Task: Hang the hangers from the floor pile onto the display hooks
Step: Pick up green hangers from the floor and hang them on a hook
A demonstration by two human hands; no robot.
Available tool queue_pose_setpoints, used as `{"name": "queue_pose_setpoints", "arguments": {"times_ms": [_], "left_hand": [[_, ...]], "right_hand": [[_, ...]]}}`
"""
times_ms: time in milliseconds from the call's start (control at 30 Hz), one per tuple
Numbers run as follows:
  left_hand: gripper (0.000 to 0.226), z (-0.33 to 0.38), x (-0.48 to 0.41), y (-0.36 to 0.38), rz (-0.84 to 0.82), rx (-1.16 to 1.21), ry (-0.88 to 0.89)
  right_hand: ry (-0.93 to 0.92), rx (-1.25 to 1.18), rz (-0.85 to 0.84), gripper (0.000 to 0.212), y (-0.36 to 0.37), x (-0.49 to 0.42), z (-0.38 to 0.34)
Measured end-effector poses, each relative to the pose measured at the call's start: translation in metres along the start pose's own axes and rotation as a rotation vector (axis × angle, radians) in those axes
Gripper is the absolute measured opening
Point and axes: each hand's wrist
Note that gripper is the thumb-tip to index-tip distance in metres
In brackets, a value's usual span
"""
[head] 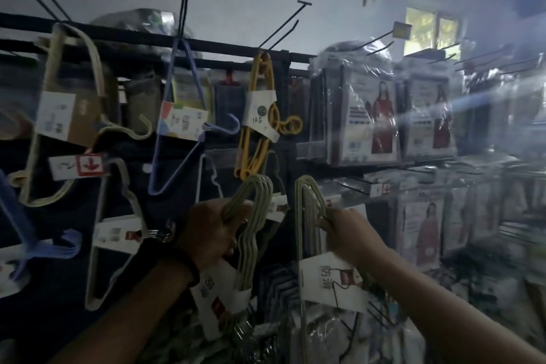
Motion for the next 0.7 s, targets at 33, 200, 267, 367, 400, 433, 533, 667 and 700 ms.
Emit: {"name": "queue_pose_setpoints", "arguments": {"times_ms": [33,200,267,367,400,433,533,667,700], "left_hand": [[0.047,-0.002,-0.01,0.006,-0.004,-0.004,0.009],[0.094,-0.017,-0.061,0.041,0.047,-0.034,0.09],[0.108,-0.022,-0.079,0.057,0.037,-0.007,0.07],[0.106,-0.031,-0.104,0.077,0.043,0.047,0.022],[0.102,-0.029,-0.108,0.082,0.051,0.041,0.008],[0.096,-0.027,-0.112,0.088,0.056,0.053,0.003],[0.064,-0.022,-0.121,0.099,0.084,0.043,-0.018],[0.05,-0.017,-0.126,0.104,0.1,0.033,-0.018],[0.049,-0.016,-0.126,0.105,0.097,0.041,-0.012]], "right_hand": [[0.009,0.018,-0.01,0.04,0.001,-0.009,0.002],[0.024,-0.052,-0.045,0.035,0.013,-0.058,0.021],[-0.014,-0.069,-0.044,0.025,0.019,-0.077,0.029],[-0.106,-0.088,-0.023,0.019,0.021,-0.101,0.037],[-0.161,-0.087,0.005,0.018,0.022,-0.108,0.04],[-0.232,-0.087,0.047,0.016,0.023,-0.114,0.044],[-0.365,-0.108,0.173,0.017,0.03,-0.134,0.06],[-0.456,-0.165,0.311,0.019,0.049,-0.147,0.082],[-0.46,-0.179,0.331,0.019,0.052,-0.148,0.087]]}}
Point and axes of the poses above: each hand's wrist, its own x-axis away from the middle knuckle, its own y-axis out of the palm, z = x × y, and after that the axes turned 7 degrees about -x, right-handed
